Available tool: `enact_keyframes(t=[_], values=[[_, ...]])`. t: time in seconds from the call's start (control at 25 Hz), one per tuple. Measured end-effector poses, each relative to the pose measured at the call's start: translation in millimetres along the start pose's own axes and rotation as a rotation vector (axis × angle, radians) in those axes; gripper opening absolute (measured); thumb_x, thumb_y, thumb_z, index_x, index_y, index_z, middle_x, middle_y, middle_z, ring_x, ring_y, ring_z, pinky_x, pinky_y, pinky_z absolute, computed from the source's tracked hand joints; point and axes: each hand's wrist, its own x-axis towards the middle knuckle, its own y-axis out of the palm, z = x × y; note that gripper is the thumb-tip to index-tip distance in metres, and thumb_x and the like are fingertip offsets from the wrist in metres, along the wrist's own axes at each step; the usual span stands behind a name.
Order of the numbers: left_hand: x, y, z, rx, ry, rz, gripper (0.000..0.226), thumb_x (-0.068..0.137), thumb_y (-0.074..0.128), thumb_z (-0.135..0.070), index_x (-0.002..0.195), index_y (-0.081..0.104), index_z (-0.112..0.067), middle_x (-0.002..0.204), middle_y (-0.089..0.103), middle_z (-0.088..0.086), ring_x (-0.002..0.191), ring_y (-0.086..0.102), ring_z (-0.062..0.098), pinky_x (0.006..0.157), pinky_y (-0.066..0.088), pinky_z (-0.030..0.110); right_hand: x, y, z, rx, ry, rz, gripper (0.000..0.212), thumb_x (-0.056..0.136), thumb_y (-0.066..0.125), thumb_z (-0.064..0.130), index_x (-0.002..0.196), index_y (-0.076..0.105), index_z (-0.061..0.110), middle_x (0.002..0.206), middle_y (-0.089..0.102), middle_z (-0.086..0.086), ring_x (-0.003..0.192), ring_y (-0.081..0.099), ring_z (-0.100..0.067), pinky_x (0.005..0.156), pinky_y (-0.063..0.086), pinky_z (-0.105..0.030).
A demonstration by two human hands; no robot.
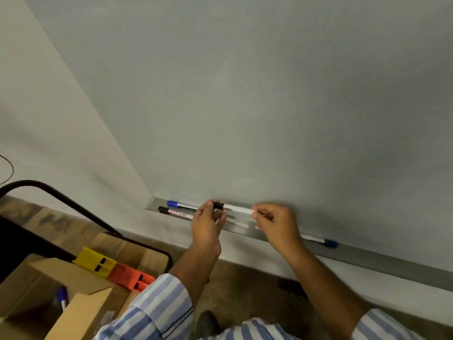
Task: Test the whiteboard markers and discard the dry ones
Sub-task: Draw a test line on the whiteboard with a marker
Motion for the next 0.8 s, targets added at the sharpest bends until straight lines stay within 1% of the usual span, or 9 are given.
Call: enact_keyframes(t=[0.08, 0.16, 0.28, 0.4, 0.48, 0.52, 0.64, 0.72, 0.8], values=[[20, -32, -5, 0.062, -0.071, -0.057, 0.025, 0.105, 0.063, -0.019, 0.127, 0.067, -0.008, 0.119, 0.073, 0.014, 0.112, 0.071, 0.025, 0.095, 0.062, 0.040, 6, 40, -11, -0.054, 0.052, 0.031, 0.018, 0.093, 0.080, 0.009, 0.101, 0.083, 0.024, 0.087, 0.079, 0.005, 0.074, 0.077, -0.016, 0.080, 0.068, -0.048], [34, -58, -9, 0.129, -0.115, -0.087, 0.032, 0.106, 0.061, -0.015, 0.137, 0.062, -0.007, 0.127, 0.068, 0.015, 0.120, 0.066, 0.028, 0.098, 0.059, 0.040, 11, 72, -22, -0.111, 0.075, 0.048, 0.014, 0.094, 0.080, 0.011, 0.105, 0.084, 0.019, 0.091, 0.079, 0.004, 0.081, 0.077, -0.018, 0.085, 0.067, -0.047], [51, -87, -20, 0.160, -0.140, -0.106, 0.039, 0.107, 0.056, -0.009, 0.146, 0.055, -0.004, 0.139, 0.063, 0.017, 0.130, 0.061, 0.032, 0.111, 0.053, 0.046, 17, 111, -39, -0.117, 0.131, 0.025, 0.013, 0.093, 0.080, 0.013, 0.104, 0.084, 0.018, 0.091, 0.081, 0.001, 0.082, 0.078, -0.021, 0.088, 0.066, -0.048], [58, -108, -29, 0.205, -0.178, -0.042, 0.041, 0.107, 0.053, -0.003, 0.148, 0.049, 0.001, 0.144, 0.059, 0.020, 0.135, 0.058, 0.036, 0.116, 0.048, 0.049, 23, 138, -60, -0.133, 0.198, -0.018, 0.014, 0.092, 0.080, 0.016, 0.105, 0.084, 0.022, 0.094, 0.082, 0.003, 0.084, 0.078, -0.020, 0.086, 0.066, -0.050], [59, -119, -32, 0.225, -0.230, -0.025, 0.037, 0.107, 0.055, -0.006, 0.143, 0.053, 0.001, 0.138, 0.063, 0.019, 0.131, 0.060, 0.035, 0.114, 0.049, 0.050, 27, 148, -73, -0.147, 0.231, -0.054, 0.014, 0.091, 0.080, 0.016, 0.103, 0.084, 0.023, 0.094, 0.082, 0.003, 0.085, 0.078, -0.020, 0.085, 0.066, -0.050], [59, -123, -32, 0.225, -0.241, -0.024, 0.032, 0.106, 0.058, -0.010, 0.136, 0.057, 0.001, 0.134, 0.066, 0.019, 0.127, 0.064, 0.034, 0.112, 0.052, 0.049, 30, 153, -76, -0.148, 0.243, -0.057, 0.014, 0.091, 0.080, 0.015, 0.103, 0.084, 0.022, 0.094, 0.082, 0.003, 0.086, 0.078, -0.021, 0.085, 0.066, -0.051], [66, -132, -31, 0.249, -0.226, -0.005, 0.030, 0.104, 0.063, -0.011, 0.132, 0.063, -0.001, 0.126, 0.071, 0.018, 0.117, 0.070, 0.033, 0.107, 0.055, 0.050, 41, 171, -71, -0.148, 0.256, -0.015, 0.013, 0.092, 0.079, 0.019, 0.103, 0.083, 0.024, 0.097, 0.082, 0.002, 0.090, 0.078, -0.023, 0.087, 0.065, -0.051], [68, -135, -31, 0.262, -0.231, 0.000, 0.026, 0.104, 0.063, -0.012, 0.128, 0.064, -0.003, 0.124, 0.071, 0.019, 0.115, 0.071, 0.033, 0.106, 0.056, 0.050, 49, 186, -61, -0.169, 0.246, 0.019, 0.013, 0.094, 0.078, 0.022, 0.106, 0.083, 0.022, 0.100, 0.082, 0.000, 0.092, 0.077, -0.023, 0.089, 0.064, -0.045], [71, -138, -32, 0.273, -0.228, 0.007, 0.025, 0.104, 0.063, -0.014, 0.126, 0.066, -0.004, 0.123, 0.072, 0.019, 0.114, 0.072, 0.033, 0.104, 0.057, 0.049, 55, 199, -51, -0.178, 0.243, 0.043, 0.016, 0.095, 0.077, 0.020, 0.111, 0.082, 0.018, 0.103, 0.082, -0.003, 0.093, 0.076, -0.024, 0.091, 0.062, -0.040]])
